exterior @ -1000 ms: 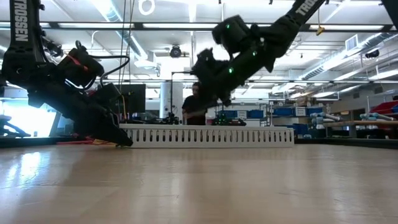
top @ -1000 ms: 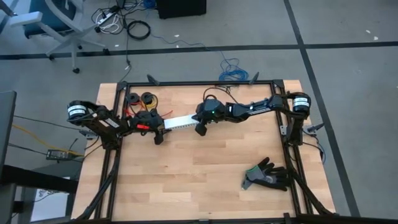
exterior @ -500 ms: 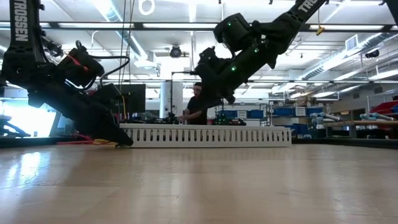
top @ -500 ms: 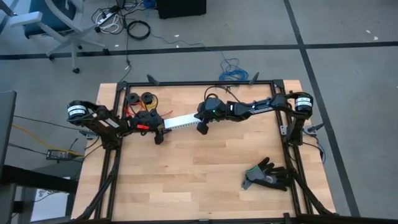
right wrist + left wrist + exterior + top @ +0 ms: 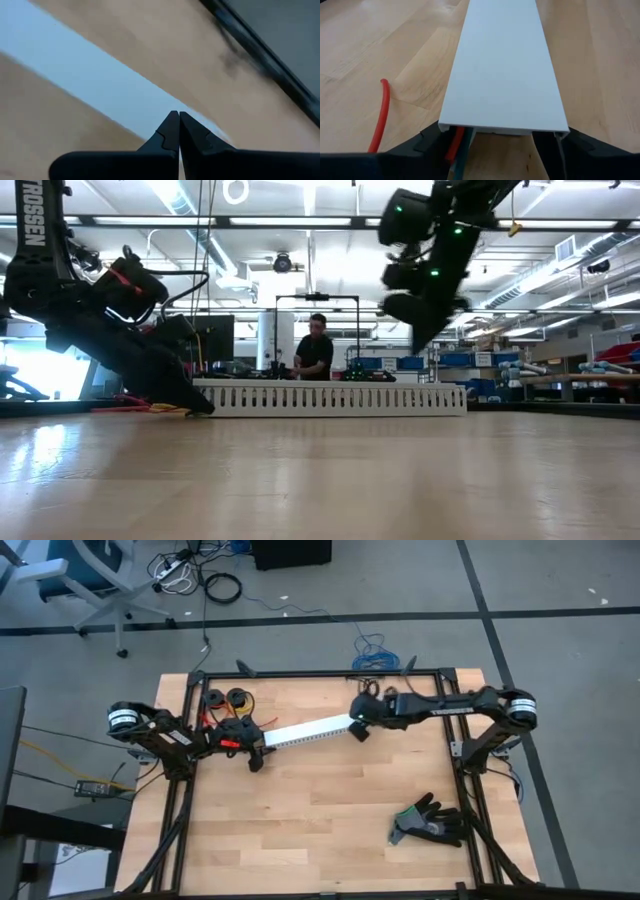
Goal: Ziptie cables
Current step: Close the white cable duct
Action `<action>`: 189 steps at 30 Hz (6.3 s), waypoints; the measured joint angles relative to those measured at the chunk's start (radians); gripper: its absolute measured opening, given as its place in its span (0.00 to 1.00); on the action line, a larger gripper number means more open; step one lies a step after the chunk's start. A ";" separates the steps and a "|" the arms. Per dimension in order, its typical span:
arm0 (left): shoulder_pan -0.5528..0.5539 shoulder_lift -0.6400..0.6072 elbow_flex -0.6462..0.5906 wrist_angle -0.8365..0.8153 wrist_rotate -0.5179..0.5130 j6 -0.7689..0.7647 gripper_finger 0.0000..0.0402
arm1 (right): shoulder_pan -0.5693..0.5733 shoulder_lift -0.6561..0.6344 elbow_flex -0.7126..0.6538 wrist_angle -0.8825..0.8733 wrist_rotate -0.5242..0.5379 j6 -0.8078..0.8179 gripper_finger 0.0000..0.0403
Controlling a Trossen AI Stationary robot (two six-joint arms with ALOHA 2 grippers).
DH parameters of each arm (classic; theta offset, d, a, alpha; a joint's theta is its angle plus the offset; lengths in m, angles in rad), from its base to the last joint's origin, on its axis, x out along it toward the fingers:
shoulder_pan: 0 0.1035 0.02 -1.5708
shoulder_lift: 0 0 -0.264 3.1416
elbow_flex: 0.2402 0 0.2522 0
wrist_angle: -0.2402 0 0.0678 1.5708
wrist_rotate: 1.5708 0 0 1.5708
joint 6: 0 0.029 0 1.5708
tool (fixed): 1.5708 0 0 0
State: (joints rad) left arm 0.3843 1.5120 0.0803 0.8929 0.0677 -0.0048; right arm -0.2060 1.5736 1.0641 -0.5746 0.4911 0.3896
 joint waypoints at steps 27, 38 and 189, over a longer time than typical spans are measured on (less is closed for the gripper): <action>0.001 0.000 0.003 -0.014 0.039 0.026 0.63 | -0.351 0.011 -0.240 0.036 -0.353 0.105 0.00; 0.000 0.002 0.001 0.009 0.036 0.026 0.63 | -0.368 0.006 -0.290 0.080 -0.402 0.107 0.00; 0.019 -0.007 0.790 -1.667 -0.110 -0.143 0.00 | -0.371 0.011 -0.294 0.077 -0.415 0.056 0.00</action>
State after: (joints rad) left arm 0.4037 1.5051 0.8707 -0.7737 -0.0420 -0.1481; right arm -0.5775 1.5848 0.7700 -0.4980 0.0760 0.4458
